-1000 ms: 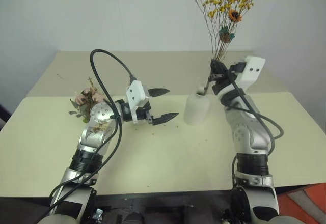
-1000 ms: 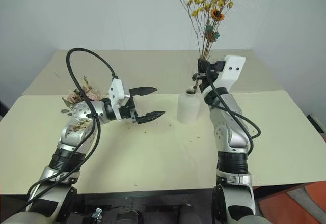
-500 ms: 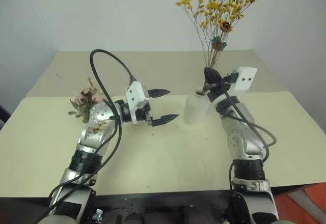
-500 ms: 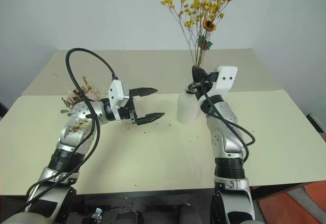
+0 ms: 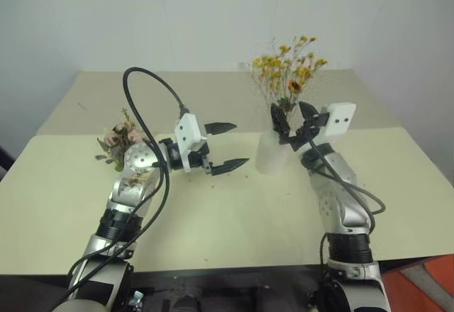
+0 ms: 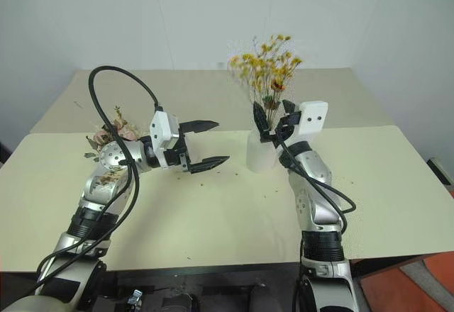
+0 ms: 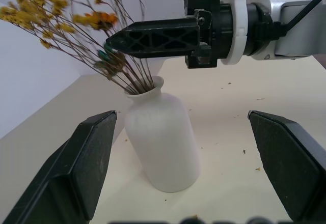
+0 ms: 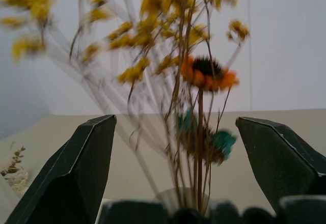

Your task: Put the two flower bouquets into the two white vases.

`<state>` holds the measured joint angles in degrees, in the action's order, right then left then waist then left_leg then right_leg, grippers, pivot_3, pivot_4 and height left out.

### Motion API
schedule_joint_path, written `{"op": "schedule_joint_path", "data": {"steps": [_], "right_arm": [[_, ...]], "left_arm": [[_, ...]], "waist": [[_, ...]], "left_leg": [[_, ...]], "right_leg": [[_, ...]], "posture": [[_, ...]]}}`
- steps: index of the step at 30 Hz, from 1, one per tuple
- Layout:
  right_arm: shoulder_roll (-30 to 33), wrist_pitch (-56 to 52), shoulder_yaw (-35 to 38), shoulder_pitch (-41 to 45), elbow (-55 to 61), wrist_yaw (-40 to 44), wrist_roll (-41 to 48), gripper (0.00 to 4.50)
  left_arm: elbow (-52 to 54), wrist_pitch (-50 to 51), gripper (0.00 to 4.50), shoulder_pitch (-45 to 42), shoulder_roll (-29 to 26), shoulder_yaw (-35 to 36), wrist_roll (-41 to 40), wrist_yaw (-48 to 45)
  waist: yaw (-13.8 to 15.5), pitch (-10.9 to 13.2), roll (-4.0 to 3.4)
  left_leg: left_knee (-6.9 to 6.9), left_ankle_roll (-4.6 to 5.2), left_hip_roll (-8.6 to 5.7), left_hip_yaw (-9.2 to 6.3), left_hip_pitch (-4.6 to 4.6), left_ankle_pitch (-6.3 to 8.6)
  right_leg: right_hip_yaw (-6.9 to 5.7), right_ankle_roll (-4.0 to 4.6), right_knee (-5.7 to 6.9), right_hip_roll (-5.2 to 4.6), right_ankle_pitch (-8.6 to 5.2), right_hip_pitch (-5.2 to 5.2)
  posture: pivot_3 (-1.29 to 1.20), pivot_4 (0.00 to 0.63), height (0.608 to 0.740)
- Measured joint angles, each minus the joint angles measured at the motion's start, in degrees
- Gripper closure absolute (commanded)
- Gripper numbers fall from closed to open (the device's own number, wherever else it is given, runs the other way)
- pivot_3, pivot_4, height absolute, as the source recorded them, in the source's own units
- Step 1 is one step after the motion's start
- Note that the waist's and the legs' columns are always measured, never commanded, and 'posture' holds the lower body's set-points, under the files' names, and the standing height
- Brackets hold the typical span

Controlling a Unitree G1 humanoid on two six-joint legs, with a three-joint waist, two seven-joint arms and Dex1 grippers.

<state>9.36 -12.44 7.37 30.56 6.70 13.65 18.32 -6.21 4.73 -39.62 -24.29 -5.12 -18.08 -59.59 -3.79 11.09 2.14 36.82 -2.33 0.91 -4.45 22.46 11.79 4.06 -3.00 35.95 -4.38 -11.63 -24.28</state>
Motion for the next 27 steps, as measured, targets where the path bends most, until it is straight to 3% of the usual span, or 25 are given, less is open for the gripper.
{"op": "schedule_joint_path", "data": {"steps": [4,10,15,20,24,27], "right_arm": [[2.31,-1.57,-0.01,-4.98,5.64,0.45,0.05,0.01],[11.11,-9.75,2.18,-12.58,18.28,5.3,6.28,0.01],[25.01,-18.35,4.78,-16.07,25.18,14.97,15.29,0.01],[35.95,-22.16,-0.17,-14.56,27.52,24.53,16.21,0.01],[37.19,-23.3,-5.41,-10.38,27.62,29.66,16.89,0.01],[36.62,-24.13,-7.49,-6.71,26.83,30.76,16.84,0.01]], "left_arm": [[2.66,1.78,0.0,1.65,-0.2,1.62,-2.25,0.26],[16.88,11.17,0.0,10.61,-4.5,6.15,-7.09,4.7],[34.05,27.88,0.0,21.81,-6.4,14.65,-12.44,20.14],[45.73,44.01,0.0,23.34,-9.87,18.44,-11.98,35.51],[49.05,55.75,0.0,25.04,-11.35,19.19,-11.25,42.28],[49.28,68.15,0.0,20.91,-9.75,20.06,-10.77,47.88]], "waist": [[-0.01,0.0,0.0],[-0.1,0.02,-0.03],[0.03,0.05,-0.05],[0.25,0.03,-0.03],[0.23,0.04,-0.01],[0.63,0.06,0.03]], "left_leg": [[0.0,0.0,0.0,0.0,0.0,0.0],[-0.03,0.0,0.03,0.0,-0.08,0.0],[-0.01,0.0,0.04,0.01,-0.1,0.0],[0.02,-0.01,0.03,0.02,-0.17,0.01],[0.01,-0.01,0.02,0.0,-0.11,0.01],[0.04,-0.02,0.0,-0.01,-0.11,0.0]], "right_leg": [[0.01,-0.02,-0.01,-0.01,-0.01,0.0],[0.03,-0.44,0.0,0.0,-0.27,0.06],[0.03,-0.49,-0.02,-0.01,-0.31,0.11],[0.02,-0.5,-0.05,0.01,-0.32,0.16],[0.0,-0.49,-0.06,0.02,-0.33,0.1],[-0.04,-0.5,-0.06,0.01,-0.32,0.14]], "posture": [[0.0,0.15,0.74],[0.0,0.15,0.74],[0.0,0.15,0.74],[0.0,0.15,0.74],[0.0,0.15,0.74],[0.0,0.15,0.74]]}}
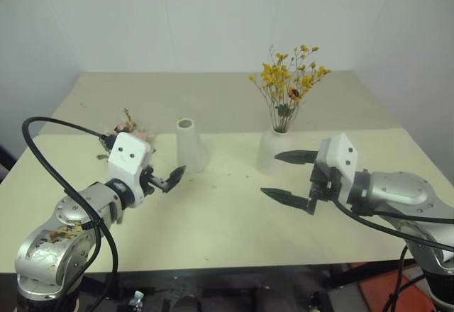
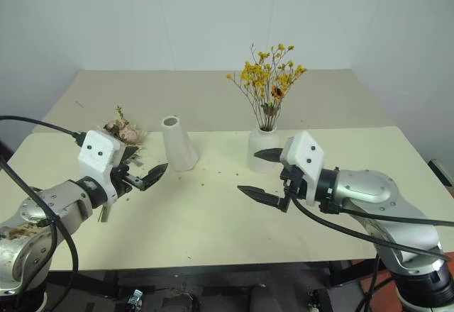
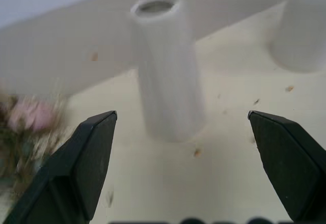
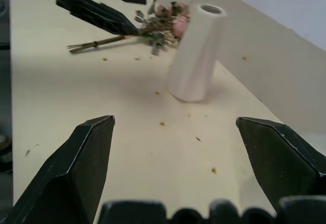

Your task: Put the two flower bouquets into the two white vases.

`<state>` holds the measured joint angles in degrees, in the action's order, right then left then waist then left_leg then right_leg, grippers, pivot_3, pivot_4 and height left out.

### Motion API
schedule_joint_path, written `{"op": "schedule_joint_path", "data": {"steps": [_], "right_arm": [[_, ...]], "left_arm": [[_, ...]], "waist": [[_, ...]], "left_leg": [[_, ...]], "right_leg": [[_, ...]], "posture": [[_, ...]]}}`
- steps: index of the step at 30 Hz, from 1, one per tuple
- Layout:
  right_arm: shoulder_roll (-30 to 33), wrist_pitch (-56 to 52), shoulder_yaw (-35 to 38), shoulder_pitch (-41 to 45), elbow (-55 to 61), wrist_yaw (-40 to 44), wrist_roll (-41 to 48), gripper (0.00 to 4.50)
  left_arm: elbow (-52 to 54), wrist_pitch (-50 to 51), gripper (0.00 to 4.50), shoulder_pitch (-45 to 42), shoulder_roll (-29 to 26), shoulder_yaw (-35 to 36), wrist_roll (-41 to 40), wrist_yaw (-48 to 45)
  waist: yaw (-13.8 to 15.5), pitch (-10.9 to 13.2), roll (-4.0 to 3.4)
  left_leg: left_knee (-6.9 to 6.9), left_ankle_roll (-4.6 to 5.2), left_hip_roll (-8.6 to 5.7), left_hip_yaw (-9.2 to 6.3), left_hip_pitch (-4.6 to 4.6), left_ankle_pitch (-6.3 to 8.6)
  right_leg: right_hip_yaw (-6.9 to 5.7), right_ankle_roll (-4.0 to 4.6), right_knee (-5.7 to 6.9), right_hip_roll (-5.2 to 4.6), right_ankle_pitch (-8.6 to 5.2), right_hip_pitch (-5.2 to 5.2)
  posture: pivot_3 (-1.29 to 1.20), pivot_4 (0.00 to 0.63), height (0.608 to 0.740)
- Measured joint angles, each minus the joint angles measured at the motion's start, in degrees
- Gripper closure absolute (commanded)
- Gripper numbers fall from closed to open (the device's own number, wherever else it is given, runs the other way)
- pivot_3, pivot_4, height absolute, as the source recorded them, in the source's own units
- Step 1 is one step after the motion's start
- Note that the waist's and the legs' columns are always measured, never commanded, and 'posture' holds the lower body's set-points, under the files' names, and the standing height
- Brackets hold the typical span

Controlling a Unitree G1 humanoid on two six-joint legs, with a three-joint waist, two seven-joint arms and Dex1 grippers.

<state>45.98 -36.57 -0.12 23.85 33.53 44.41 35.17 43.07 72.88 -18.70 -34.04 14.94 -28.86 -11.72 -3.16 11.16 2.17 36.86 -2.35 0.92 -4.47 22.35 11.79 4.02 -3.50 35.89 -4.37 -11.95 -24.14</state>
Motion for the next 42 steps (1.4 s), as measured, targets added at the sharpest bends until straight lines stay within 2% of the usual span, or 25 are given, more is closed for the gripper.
{"op": "schedule_joint_path", "data": {"steps": [2,6,9,14,18,26,32,42], "right_arm": [[-1.04,-0.09,-1.93,2.85,-1.53,1.15,-0.11,0.01],[-2.65,-0.03,-4.35,5.56,-3.87,2.93,-1.06,0.01],[-3.55,0.4,-6.42,6.62,-6.01,3.88,-2.98,0.01],[-5.1,1.2,-8.01,7.08,-7.4,4.3,-5.36,0.01],[-5.66,1.18,-8.09,7.3,-7.73,4.18,-6.02,0.01],[-5.84,0.24,-8.03,7.26,-6.68,3.74,-6.39,0.01],[-4.91,-1.41,-8.0,7.28,-5.78,3.3,-6.37,0.01],[-4.86,-2.92,-7.98,7.29,-4.34,2.14,-6.36,0.01]], "left_arm": [[-0.85,11.11,0.0,-6.8,3.8,0.34,2.48,4.97],[-0.4,18.85,0.0,-10.03,5.27,1.86,4.34,7.73],[-1.72,19.33,0.0,-9.54,2.32,1.88,4.06,8.13],[-13.84,19.34,0.0,-9.82,-4.41,2.17,0.24,10.44],[-20.58,19.34,0.0,-12.77,-6.58,0.71,-2.7,14.61],[-36.86,19.34,0.0,-23.08,-5.73,-4.65,-1.15,18.35],[-48.99,19.34,0.0,-27.8,-3.45,-4.83,0.18,17.75],[-54.99,19.3,0.0,-30.86,-0.3,-4.59,6.02,16.05]], "waist": [[0.67,0.0,0.05],[0.41,-0.01,0.06],[0.43,0.0,0.05],[0.58,0.0,0.07],[0.81,0.0,0.07],[0.76,0.0,0.08],[0.58,0.0,0.07],[0.74,0.0,0.08]], "left_leg": [[0.02,0.0,-0.03,-0.04,0.01,0.0],[-0.04,-0.03,-0.02,-0.03,0.11,0.02],[-0.08,-0.04,0.0,-0.05,0.13,0.03],[-0.03,-0.08,-0.02,-0.05,0.03,0.0],[-0.04,-0.08,-0.02,-0.06,0.11,0.01],[-0.04,-0.09,-0.06,-0.06,0.09,0.0],[-0.05,-0.09,-0.05,-0.07,0.13,0.0],[-0.04,-0.1,-0.07,-0.07,0.14,0.0]], "right_leg": [[-0.03,-0.02,-0.01,0.0,0.01,0.02],[-0.01,-0.02,-0.11,0.0,0.01,-0.09],[-0.01,0.01,-0.04,0.01,0.0,-0.18],[-0.02,0.0,0.0,-0.01,0.0,-0.07],[-0.03,0.0,-0.05,-0.02,0.0,-0.11],[-0.03,0.0,-0.02,-0.03,0.01,-0.11],[-0.03,0.02,0.01,-0.03,0.03,-0.17],[-0.03,0.02,0.0,-0.04,0.03,-0.16]], "posture": [[0.0,0.15,0.74],[0.0,0.15,0.74],[0.0,0.15,0.74],[0.0,0.15,0.74],[0.0,0.15,0.74],[0.0,0.15,0.74],[0.0,0.15,0.74],[0.0,0.15,0.74]]}}
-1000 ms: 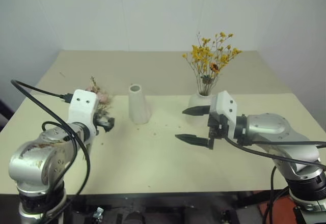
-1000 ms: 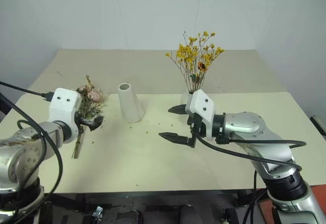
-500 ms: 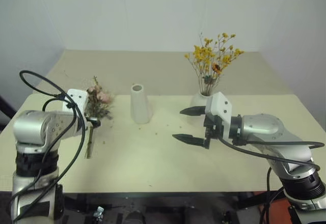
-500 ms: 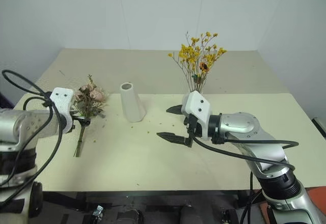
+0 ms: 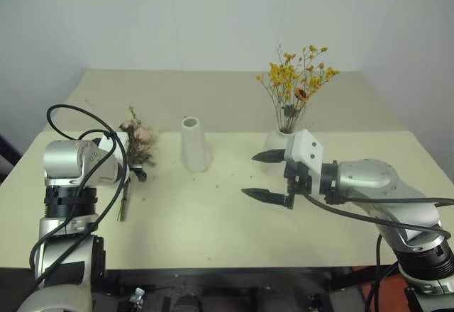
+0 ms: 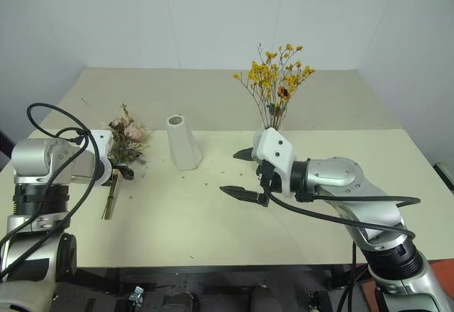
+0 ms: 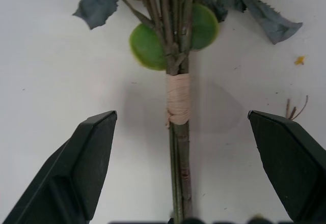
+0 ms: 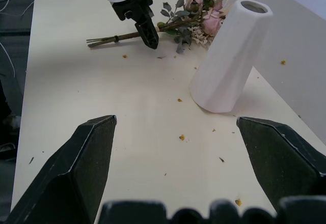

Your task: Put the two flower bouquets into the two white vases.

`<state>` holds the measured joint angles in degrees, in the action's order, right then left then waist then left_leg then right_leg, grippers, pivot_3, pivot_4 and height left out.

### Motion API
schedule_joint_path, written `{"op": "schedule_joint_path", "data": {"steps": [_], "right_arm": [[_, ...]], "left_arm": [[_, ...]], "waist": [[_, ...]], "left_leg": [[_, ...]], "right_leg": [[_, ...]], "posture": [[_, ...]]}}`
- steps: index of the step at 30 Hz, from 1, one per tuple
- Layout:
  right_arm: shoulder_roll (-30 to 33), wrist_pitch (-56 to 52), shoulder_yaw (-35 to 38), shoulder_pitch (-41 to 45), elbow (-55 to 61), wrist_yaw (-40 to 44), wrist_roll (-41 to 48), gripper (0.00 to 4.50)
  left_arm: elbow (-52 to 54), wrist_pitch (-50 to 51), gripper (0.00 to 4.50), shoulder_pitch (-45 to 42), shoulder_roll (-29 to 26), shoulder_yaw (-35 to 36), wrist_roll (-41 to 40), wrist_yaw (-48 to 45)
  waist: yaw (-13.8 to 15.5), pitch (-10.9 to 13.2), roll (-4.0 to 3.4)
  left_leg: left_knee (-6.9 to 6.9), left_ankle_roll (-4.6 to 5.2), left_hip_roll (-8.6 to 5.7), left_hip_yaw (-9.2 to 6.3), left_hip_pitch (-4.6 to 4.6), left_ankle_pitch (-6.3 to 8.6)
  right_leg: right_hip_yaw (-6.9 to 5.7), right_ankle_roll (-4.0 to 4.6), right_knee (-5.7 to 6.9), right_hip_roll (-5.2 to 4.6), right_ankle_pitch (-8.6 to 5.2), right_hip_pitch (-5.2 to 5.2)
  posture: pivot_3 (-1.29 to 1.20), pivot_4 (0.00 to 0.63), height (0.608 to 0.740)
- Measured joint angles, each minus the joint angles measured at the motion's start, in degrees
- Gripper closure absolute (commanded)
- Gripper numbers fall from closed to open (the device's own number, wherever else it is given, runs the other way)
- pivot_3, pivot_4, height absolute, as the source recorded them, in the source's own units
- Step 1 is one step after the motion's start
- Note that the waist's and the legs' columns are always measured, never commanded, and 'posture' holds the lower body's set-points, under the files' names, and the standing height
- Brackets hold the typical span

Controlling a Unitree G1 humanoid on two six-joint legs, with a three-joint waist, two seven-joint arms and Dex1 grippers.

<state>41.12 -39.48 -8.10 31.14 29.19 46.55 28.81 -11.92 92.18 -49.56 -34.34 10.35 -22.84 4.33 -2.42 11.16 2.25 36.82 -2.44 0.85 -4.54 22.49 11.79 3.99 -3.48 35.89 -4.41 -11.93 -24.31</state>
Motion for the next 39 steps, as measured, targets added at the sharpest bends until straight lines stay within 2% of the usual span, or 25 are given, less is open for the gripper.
{"op": "schedule_joint_path", "data": {"steps": [2,5,17,26,28,32,39], "right_arm": [[-0.02,-0.02,0.0,0.0,0.15,-0.36,0.0,0.01],[-0.01,-0.03,0.0,0.01,0.17,-0.45,-0.03,0.0],[-0.02,-0.03,0.0,0.15,0.17,-0.59,-0.13,0.0],[-0.03,-0.03,0.0,0.13,0.25,-1.4,-0.53,0.0],[-0.04,-0.03,0.03,0.1,0.44,-1.73,-0.53,0.0],[-0.05,-0.42,1.33,0.06,0.87,-2.84,-0.39,0.0],[-0.04,-2.37,6.18,-1.89,2.46,-5.46,0.82,0.0]], "left_arm": [[-0.79,-0.59,0.0,-0.58,0.67,0.24,1.13,-0.59],[-2.87,-1.75,0.57,-1.3,1.23,0.13,2.85,-1.67],[-13.0,-12.02,4.33,-3.1,1.79,2.84,7.2,-4.14],[-10.83,-19.25,4.37,-2.99,3.98,2.93,10.3,-3.61],[-6.22,-23.78,4.37,-2.86,5.41,5.14,9.92,-3.46],[3.43,-40.8,4.37,-1.09,9.67,9.75,8.61,-4.17],[5.17,-54.45,4.37,-2.66,9.31,16.78,-2.04,-16.18]], "waist": [[-0.01,0.0,0.0],[-0.15,0.0,0.0],[-0.08,0.0,0.0],[0.01,0.0,0.01],[0.09,0.0,0.01],[0.16,0.0,0.01],[0.05,0.0,0.01]], "left_leg": [[0.0,0.0,0.0,0.0,0.0,0.0],[0.0,0.0,0.0,0.0,-0.02,0.0],[0.0,0.0,0.0,0.0,-0.03,0.0],[0.01,-0.01,0.0,0.0,0.04,0.0],[0.01,-0.02,0.0,0.0,0.09,-0.01],[0.02,-0.05,-0.01,0.01,0.14,-0.02],[0.04,-0.04,-0.01,0.02,0.1,-0.03]], "right_leg": [[0.0,0.0,0.0,0.0,0.0,0.0],[0.0,0.0,0.02,0.0,0.0,0.0],[0.0,0.0,0.02,0.0,0.01,0.01],[0.0,0.08,0.02,-0.01,0.07,-0.02],[0.0,0.4,-0.02,-0.02,0.28,-0.04],[0.0,0.46,-0.08,-0.05,0.37,-0.05],[0.0,0.42,-0.07,-0.02,0.35,-0.01]], "posture": [[0.0,0.15,0.74],[0.0,0.15,0.74],[0.0,0.15,0.74],[0.0,0.15,0.74],[0.0,0.15,0.74],[0.0,0.15,0.74],[0.0,0.15,0.74]]}}
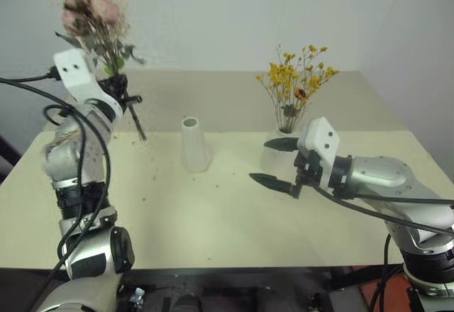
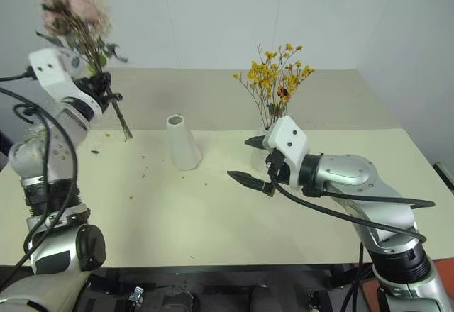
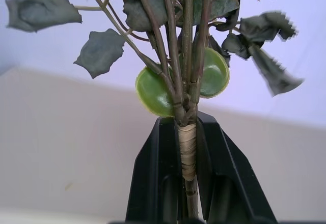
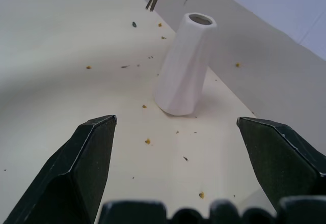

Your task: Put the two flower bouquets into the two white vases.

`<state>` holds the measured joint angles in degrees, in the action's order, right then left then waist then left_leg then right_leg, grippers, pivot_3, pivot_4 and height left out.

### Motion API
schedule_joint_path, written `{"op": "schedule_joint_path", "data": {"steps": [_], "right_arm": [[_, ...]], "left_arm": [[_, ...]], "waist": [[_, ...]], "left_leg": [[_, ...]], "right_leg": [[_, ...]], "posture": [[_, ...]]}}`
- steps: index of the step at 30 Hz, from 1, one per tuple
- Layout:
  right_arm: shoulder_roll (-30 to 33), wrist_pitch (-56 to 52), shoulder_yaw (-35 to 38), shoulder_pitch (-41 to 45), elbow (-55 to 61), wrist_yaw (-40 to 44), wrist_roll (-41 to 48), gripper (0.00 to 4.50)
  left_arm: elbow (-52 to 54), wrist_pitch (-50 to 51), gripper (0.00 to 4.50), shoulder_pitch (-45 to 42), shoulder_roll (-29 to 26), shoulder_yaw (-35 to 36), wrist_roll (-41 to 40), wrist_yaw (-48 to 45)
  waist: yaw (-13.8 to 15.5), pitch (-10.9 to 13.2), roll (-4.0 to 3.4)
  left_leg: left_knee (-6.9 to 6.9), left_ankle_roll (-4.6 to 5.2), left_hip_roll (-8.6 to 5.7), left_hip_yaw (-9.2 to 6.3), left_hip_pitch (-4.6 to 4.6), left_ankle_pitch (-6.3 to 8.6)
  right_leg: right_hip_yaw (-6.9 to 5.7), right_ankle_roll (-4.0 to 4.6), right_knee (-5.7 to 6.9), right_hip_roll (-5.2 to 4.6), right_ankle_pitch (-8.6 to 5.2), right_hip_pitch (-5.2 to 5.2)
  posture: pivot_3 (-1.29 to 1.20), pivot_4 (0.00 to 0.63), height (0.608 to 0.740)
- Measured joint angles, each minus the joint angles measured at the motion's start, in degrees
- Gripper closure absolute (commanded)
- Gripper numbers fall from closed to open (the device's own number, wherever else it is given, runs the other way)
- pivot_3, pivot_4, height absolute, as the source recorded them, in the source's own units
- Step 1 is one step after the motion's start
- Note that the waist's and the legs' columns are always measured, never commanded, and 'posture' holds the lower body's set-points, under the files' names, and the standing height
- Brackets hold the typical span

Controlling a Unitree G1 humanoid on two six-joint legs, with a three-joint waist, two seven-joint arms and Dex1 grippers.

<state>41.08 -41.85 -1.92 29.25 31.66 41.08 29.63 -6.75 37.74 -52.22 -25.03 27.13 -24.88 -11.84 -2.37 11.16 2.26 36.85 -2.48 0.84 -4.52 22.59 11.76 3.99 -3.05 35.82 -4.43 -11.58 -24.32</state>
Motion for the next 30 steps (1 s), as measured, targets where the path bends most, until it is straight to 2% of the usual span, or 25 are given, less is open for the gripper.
{"op": "schedule_joint_path", "data": {"steps": [5,9,13,17,22,30], "right_arm": [[-0.16,-1.07,0.79,-1.71,2.22,-2.47,0.43,0.0],[-0.82,-1.3,1.24,-3.38,3.24,-4.17,0.6,0.0],[-0.94,-1.57,1.35,-3.63,3.96,-5.16,0.97,0.0],[-0.94,-2.05,2.15,-4.82,4.44,-6.42,0.94,0.0],[-0.94,-2.52,2.79,-6.18,6.22,-7.97,0.96,0.0],[-0.92,-4.69,4.57,-8.52,9.08,-10.39,1.09,0.0]], "left_arm": [[-5.85,-11.32,4.37,-4.27,-0.85,2.74,-7.1,-14.06],[-13.84,-19.01,4.37,-6.57,-1.99,3.64,-11.83,-29.01],[-26.4,-23.7,4.37,-10.11,-2.23,3.12,-13.12,-39.77],[-40.9,-26.95,4.37,-15.6,-3.6,2.43,-13.11,-49.97],[-51.85,-30.16,4.37,-20.24,-3.92,-0.08,-9.96,-54.74],[-57.08,-33.04,4.37,-22.0,-1.7,-1.19,-7.84,-58.21]], "waist": [[0.02,0.0,0.0],[-0.13,0.0,0.0],[-0.09,0.0,0.0],[-0.09,0.0,0.0],[-0.07,0.0,0.0],[-0.24,0.0,0.0]], "left_leg": [[0.03,0.0,0.0,0.0,0.03,0.0],[0.04,0.01,0.0,0.02,-0.01,0.0],[0.06,0.02,0.01,0.0,0.01,-0.01],[0.06,0.03,0.0,-0.01,0.11,0.0],[0.06,0.03,0.0,-0.02,0.11,0.0],[0.06,0.03,0.01,-0.02,0.11,0.0]], "right_leg": [[-0.01,0.0,-0.02,0.0,0.0,0.0],[0.0,-0.03,0.0,0.01,-0.02,0.03],[-0.01,-0.39,-0.01,0.03,-0.24,0.04],[-0.02,-0.38,-0.05,0.02,-0.23,-0.02],[-0.02,-0.42,0.0,0.02,-0.25,-0.03],[-0.02,-0.44,0.02,0.03,-0.26,-0.04]], "posture": [[0.0,0.15,0.74],[0.0,0.15,0.74],[0.0,0.15,0.74],[0.0,0.15,0.74],[0.0,0.15,0.74],[0.0,0.15,0.74]]}}
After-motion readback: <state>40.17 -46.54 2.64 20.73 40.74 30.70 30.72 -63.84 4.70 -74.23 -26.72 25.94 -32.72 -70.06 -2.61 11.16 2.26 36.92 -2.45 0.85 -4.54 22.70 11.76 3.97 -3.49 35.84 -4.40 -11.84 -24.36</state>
